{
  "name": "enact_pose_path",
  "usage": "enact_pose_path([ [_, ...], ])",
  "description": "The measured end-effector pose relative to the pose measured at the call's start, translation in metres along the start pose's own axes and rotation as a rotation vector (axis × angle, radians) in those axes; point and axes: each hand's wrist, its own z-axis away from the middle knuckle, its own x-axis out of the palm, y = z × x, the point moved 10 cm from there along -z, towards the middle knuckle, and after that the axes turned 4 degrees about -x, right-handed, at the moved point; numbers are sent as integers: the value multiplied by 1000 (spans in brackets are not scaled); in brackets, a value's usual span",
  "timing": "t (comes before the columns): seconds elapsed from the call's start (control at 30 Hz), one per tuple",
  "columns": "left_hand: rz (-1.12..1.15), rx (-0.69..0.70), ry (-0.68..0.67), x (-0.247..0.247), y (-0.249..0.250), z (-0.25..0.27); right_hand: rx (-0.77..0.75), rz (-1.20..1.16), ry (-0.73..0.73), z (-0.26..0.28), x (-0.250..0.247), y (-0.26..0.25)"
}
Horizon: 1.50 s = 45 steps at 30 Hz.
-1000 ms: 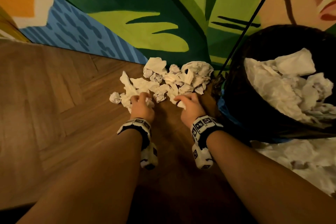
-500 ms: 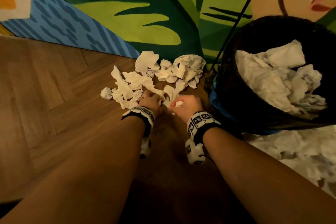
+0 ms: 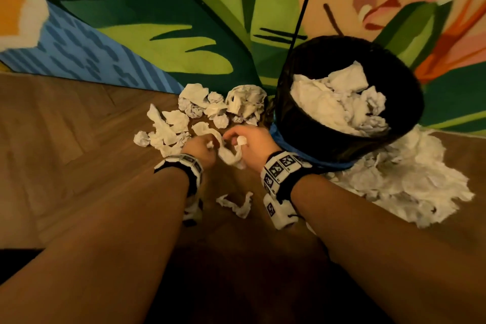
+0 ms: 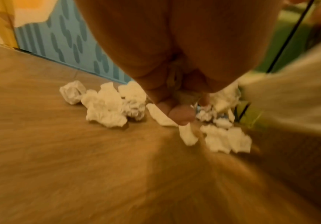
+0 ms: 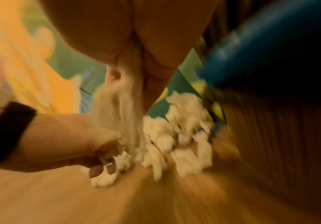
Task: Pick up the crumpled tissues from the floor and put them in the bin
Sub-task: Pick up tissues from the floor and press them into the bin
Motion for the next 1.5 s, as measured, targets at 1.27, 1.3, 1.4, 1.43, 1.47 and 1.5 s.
enact_pose_path([
  [1.27, -653, 631, 136, -19, 292, 92, 192, 602, 153, 94, -199, 81],
  [1.3, -689, 628, 116, -14, 292, 93, 201, 596, 141, 93, -198, 82],
  [1.4, -706, 607, 68, -3, 290, 92, 227, 543, 125, 91, -198, 87],
  [1.43, -693, 605, 59, -2, 289, 93, 229, 526, 128, 90, -199, 89],
  [1.47, -682, 612, 59, -3, 289, 94, 223, 506, 139, 90, -200, 89],
  [1.5, -678, 621, 59, -6, 289, 96, 205, 482, 160, 90, -202, 89],
])
